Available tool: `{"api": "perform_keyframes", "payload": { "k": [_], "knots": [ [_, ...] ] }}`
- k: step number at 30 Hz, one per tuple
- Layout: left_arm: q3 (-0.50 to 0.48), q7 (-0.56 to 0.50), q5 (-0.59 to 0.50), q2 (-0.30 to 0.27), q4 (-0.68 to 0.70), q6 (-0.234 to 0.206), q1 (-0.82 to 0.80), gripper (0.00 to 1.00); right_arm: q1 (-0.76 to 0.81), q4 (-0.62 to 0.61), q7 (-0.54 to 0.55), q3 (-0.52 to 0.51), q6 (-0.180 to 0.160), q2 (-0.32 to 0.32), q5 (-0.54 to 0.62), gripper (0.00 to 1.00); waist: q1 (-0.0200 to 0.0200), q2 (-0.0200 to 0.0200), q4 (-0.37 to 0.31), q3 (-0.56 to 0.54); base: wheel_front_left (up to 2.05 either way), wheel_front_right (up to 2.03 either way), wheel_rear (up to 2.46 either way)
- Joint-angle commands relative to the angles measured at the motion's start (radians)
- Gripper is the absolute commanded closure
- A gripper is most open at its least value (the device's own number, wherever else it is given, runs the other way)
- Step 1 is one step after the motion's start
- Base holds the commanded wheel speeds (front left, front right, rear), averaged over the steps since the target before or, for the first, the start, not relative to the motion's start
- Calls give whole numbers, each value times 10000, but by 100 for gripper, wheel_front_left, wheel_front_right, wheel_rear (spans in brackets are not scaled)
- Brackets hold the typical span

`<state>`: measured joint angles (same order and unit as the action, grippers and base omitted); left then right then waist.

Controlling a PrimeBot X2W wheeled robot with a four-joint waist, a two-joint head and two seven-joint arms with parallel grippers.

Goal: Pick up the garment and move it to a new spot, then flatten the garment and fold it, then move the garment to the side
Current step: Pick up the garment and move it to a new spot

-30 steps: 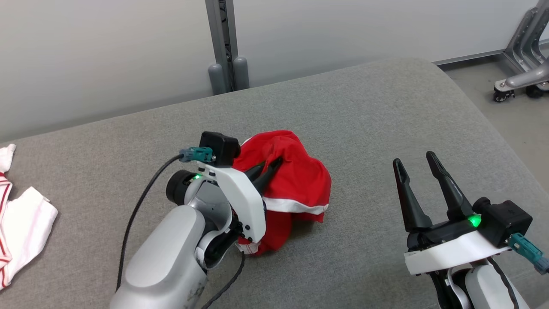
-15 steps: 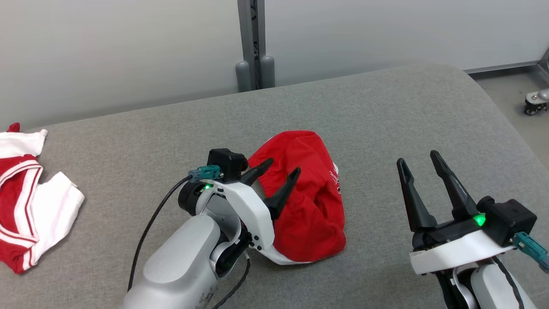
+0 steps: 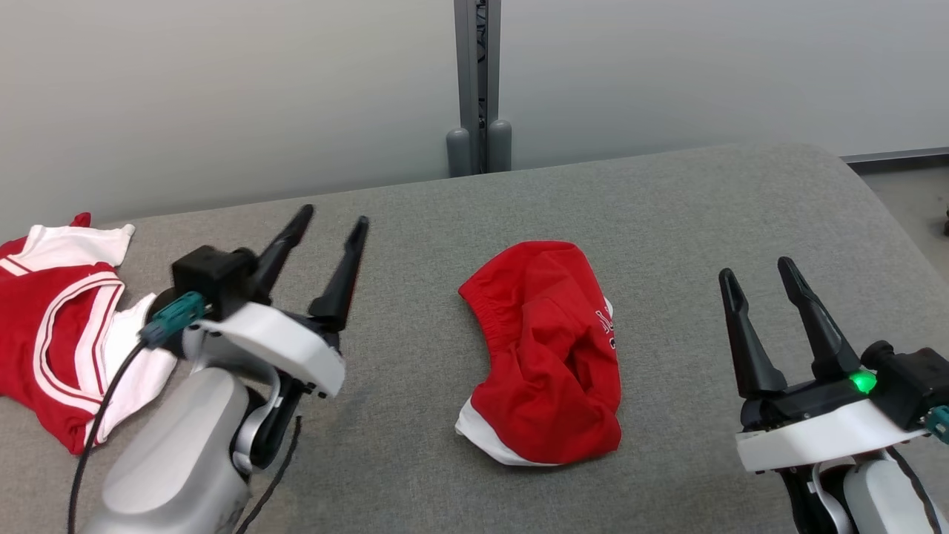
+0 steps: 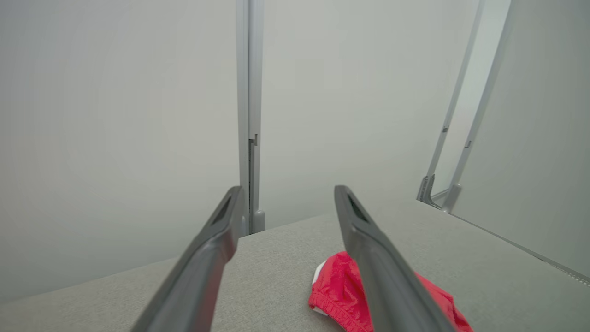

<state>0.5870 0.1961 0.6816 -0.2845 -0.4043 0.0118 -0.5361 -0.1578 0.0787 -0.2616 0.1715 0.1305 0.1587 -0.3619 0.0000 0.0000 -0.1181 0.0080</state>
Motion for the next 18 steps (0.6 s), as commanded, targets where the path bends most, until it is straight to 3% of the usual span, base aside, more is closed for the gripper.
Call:
{"api": "perform_keyframes", "payload": {
  "k": [1, 6, 11, 18],
  "knots": [
    [-232, 158, 31, -152, 205, -223, 323, 0, 65, -53, -47, -93, 5, 40, -73, 0, 0, 0, 33, -8, 0, 0, 0],
    [-1121, 616, -63, -495, 1068, -1153, 1676, 0, 252, -73, -48, -410, 5, 80, -120, 0, 0, 0, 147, 29, 0, 0, 0],
    [-2141, 697, -791, -206, 1930, -1954, 2897, 0, 418, 9, -48, -441, 5, 92, -10, 0, 0, 0, 281, 163, 0, 0, 0],
    [-3936, 689, -2025, 972, 3099, -1722, 4513, 0, 585, -68, -48, -575, 5, 78, -14, 0, 0, 0, 403, 367, 0, 0, 0]
  ]
}}
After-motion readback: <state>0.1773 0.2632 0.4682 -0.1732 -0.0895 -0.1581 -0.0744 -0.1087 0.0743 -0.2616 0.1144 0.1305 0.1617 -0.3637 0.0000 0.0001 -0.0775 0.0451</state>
